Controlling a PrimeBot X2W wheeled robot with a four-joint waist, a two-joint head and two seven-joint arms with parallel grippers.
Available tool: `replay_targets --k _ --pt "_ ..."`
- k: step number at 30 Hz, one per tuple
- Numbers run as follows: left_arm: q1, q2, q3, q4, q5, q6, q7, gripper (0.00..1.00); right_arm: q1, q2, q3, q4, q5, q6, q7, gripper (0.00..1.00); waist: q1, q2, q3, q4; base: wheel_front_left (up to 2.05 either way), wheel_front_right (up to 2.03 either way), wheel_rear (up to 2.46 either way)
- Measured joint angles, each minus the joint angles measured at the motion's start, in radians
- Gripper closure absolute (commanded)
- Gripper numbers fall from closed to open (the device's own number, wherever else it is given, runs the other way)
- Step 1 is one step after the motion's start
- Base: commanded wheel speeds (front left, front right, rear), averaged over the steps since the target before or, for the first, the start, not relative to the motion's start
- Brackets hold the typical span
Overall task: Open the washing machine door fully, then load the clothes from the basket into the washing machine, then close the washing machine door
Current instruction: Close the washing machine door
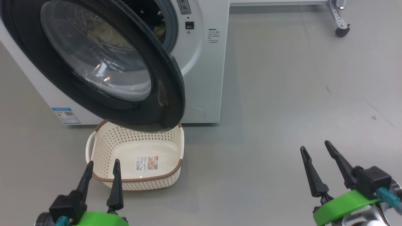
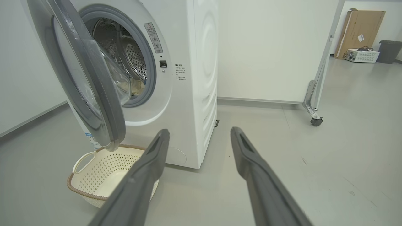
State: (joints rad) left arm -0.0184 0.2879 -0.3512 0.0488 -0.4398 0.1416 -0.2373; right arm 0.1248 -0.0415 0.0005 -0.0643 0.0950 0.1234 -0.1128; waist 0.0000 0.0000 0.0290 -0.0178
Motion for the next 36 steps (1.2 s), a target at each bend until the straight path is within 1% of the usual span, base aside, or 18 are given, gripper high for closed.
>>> replay_targets --k 13,14,15,16,17,24,30,33,36 --pt "-0.002 0.0 -0.012 0.0 0.008 0.0 0.0 0.0 -0.01 0.0 -0.018 0.001 0.0 0.0 -0.003 0.0 0.0 0.0 0.017 0.005 0.0 0.0 0.0" --pt "-0.002 0.0 -0.012 0.0 0.008 0.0 0.0 0.0 -0.01 0.0 -0.019 0.002 0.0 0.0 -0.003 0.22 0.0 0.0 0.02 0.006 0.0 0.0 0.0" --pt "-0.003 -0.001 -0.013 0.0 0.009 0.0 0.0 0.0 -0.011 0.0 -0.021 0.003 0.0 0.0 -0.003 0.58 0.0 0.0 0.024 0.007 0.0 0.0 0.0" --pt "-0.004 -0.001 -0.015 -0.001 0.009 0.0 -0.001 0.0 -0.012 0.0 -0.023 0.005 0.0 0.0 -0.003 0.85 0.0 0.0 0.028 0.008 0.0 0.0 0.0" --pt "-0.005 -0.001 -0.016 -0.001 0.009 0.0 -0.001 0.0 -0.014 0.0 -0.025 0.007 0.001 0.0 -0.006 1.0 0.0 0.0 0.032 0.009 0.0 0.0 0.0" --pt "-0.049 -0.009 -0.033 -0.002 0.018 -0.001 -0.002 0.0 -0.074 0.001 -0.033 0.044 0.007 0.0 -0.017 1.0 0.0002 0.0 0.065 0.028 0.0 0.0 0.0" --pt "-0.088 -0.025 -0.05 -0.002 0.028 -0.011 -0.009 0.0 -0.146 0.0 -0.021 0.054 0.006 0.0 -0.029 1.0 0.0002 0.0 0.092 0.067 0.0 0.0 0.0" --pt "-0.102 -0.036 -0.065 0.005 0.036 -0.019 -0.01 0.0 -0.184 0.0 0.002 0.053 0.002 0.0 -0.03 1.0 0.0002 0.0 0.1 0.095 0.0 0.0 0.0" --pt "-0.114 -0.052 -0.078 0.018 0.037 -0.03 -0.01 0.0 -0.215 -0.001 0.056 0.056 0.001 0.0 -0.03 1.0 0.0002 0.0 0.104 0.128 0.0 0.0 0.0"
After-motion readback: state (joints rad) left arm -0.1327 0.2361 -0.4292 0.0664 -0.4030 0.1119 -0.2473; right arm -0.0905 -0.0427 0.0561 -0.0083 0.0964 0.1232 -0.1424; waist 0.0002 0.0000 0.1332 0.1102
